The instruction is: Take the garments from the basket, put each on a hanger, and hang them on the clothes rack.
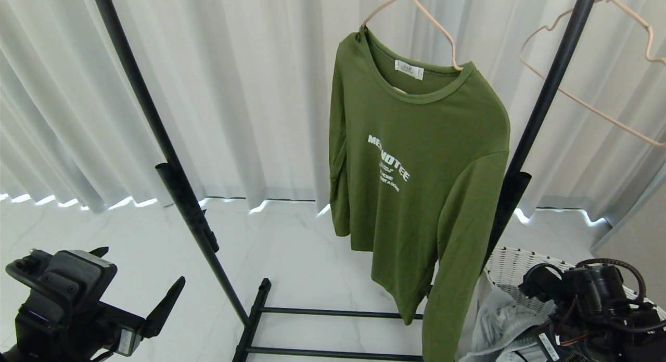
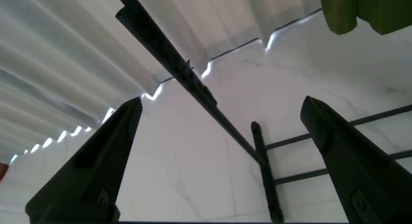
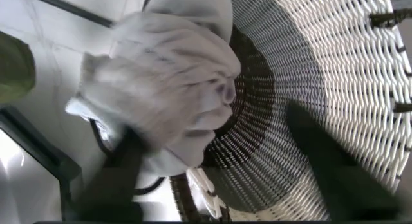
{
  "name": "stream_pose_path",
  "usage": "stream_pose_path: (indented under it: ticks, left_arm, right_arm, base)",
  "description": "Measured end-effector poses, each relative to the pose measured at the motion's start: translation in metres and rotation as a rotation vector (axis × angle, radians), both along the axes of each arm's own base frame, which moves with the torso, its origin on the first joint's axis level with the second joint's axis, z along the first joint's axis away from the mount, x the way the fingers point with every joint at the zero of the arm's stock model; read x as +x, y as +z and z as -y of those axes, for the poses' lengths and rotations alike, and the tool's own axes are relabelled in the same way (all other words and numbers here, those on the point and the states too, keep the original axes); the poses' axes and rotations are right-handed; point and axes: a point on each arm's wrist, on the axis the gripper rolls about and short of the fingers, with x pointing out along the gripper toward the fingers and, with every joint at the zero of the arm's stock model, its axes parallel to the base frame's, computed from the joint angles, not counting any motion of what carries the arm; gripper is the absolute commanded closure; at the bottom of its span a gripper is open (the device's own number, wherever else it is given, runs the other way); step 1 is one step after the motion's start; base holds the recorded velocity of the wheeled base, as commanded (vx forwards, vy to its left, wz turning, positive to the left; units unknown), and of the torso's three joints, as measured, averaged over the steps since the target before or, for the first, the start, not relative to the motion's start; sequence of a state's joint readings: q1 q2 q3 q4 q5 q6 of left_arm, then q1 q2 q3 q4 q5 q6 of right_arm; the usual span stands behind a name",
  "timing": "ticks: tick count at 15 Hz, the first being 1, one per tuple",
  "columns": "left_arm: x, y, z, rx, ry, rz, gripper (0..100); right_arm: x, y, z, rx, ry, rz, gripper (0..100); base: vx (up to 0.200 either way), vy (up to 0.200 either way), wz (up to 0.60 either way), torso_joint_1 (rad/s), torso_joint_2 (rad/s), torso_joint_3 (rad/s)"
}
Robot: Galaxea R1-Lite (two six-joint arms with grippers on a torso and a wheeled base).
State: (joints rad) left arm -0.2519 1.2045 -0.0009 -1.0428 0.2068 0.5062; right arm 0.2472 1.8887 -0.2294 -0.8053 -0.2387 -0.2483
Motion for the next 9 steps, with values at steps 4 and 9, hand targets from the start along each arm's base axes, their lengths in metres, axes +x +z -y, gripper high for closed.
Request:
stream_pose_path:
  ticks: [4,9]
  left_arm:
    - [0.000,0.000,0.000,-0.002,0.000,0.000,0]
    - [-0.001,-0.002,-0.001,0.008,0.002,-0.023,0]
  right_arm:
    - [-0.007,0.002,0.000,-0.003,0.010,0.001,100]
    - [-0.023,0.032,-0.004,-0.040,0.019,0.132,100]
  base:
    - [0.000,0.000,0.00,0.000,0.00,0.000]
    - [0.000,0.000,0.00,0.000,0.00,0.000]
